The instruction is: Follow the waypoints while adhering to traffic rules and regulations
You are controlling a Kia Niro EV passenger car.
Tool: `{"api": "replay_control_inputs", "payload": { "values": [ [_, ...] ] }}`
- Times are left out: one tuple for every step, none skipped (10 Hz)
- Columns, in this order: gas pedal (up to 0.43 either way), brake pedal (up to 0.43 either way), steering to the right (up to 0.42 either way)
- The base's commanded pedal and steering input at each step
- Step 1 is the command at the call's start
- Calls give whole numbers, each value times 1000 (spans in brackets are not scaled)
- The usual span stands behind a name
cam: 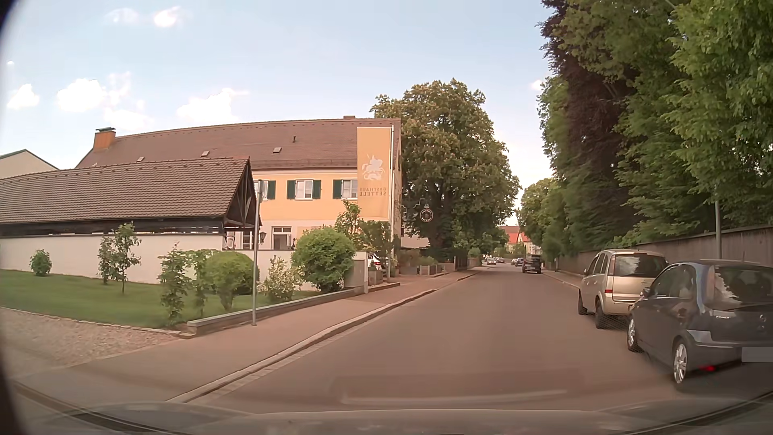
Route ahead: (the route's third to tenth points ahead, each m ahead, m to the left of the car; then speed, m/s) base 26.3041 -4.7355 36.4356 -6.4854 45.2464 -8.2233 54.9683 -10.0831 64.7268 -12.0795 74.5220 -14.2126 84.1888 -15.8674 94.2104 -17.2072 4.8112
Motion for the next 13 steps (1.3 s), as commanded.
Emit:
{"api": "replay_control_inputs", "payload": {
  "values": [
    [189, 24, 89],
    [177, 18, 91],
    [177, 24, 95],
    [177, 24, 98],
    [177, 24, 99],
    [177, 18, 100],
    [177, 18, 100],
    [177, 18, 101],
    [138, 24, 102],
    [130, 24, 102],
    [130, 18, 101],
    [130, 18, 95],
    [130, 24, 92]
  ]
}}
